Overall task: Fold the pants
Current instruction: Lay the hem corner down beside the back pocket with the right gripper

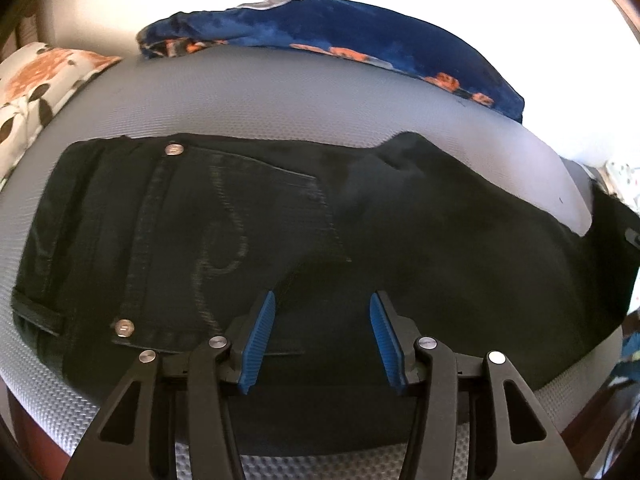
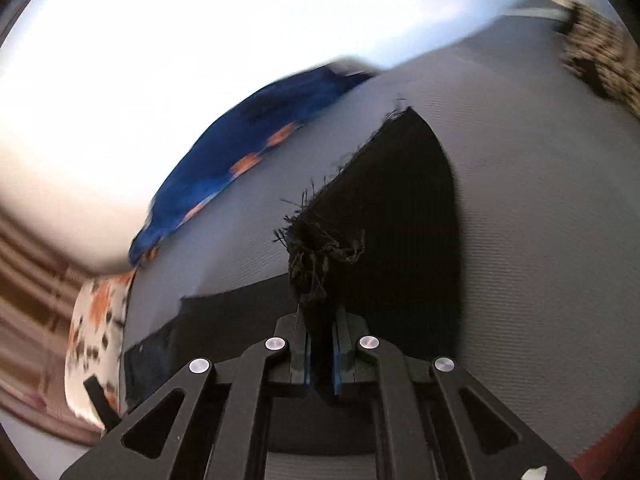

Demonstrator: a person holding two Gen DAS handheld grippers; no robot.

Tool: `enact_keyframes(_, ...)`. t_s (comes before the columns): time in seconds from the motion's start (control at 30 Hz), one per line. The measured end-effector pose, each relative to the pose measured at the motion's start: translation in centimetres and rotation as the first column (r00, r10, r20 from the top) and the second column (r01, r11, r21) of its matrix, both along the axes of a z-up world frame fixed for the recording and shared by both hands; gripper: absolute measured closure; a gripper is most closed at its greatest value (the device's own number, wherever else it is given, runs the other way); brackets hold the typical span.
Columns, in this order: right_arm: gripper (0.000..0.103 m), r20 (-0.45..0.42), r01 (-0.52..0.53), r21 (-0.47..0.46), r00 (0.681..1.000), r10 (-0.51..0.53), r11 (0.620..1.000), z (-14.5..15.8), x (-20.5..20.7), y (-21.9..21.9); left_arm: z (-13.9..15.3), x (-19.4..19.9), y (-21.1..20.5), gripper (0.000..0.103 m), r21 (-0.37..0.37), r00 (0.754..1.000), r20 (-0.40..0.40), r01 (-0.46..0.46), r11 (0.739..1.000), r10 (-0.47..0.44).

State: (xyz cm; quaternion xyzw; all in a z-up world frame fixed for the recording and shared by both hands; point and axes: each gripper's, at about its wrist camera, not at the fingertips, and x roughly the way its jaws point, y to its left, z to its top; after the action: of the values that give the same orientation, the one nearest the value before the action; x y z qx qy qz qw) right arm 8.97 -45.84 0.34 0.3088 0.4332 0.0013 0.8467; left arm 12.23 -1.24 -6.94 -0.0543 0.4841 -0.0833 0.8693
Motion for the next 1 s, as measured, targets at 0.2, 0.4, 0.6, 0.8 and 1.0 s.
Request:
enact_keyframes(0.2, 0.095, -0.020, -0.192, 0.010, 0.981, 0.192, 0.981, -1.0, 4.7, 8.4, 0.5, -0.7, 2.3, 0.052, -0.021, 1.000, 0.005, -0.023, 1.000, 0.023)
enact_keyframes(0.4, 0.095, -0.083, -0.387, -0.001, 0.919, 0.385, 0.922, -3.8, 6.9, 17.5, 0.6, -1.1, 3.6, 0.052, -0.015, 0.999, -0.034, -0.005, 1.000, 0.005)
enact_keyframes(0.6, 0.095, -0.132, -0.541, 0.005, 0.833, 0.537, 0.841, -6.1, 6.9, 24.4, 0.6, -1.4, 4.5, 0.052, 0.048, 0.999, -0.027, -0.022, 0.999, 0.024)
enact_keyframes(0.8, 0.094, -0.212, -0.627, -0.036, 0.765, 0.607, 0.778, -8.2, 5.7, 27.4, 0.8, -1.5, 4.9, 0.052, 0.029, 1.000, -0.025, -0.017, 0.999, 0.018)
enact_keyframes(1.0, 0.086, -0.235, -0.658, -0.062, 0.740, 0.630, 0.750, -8.5, 5.1, 27.9, 0.9, -1.5, 5.5, 0.052, -0.003, 0.999, -0.035, -0.025, 1.000, 0.025)
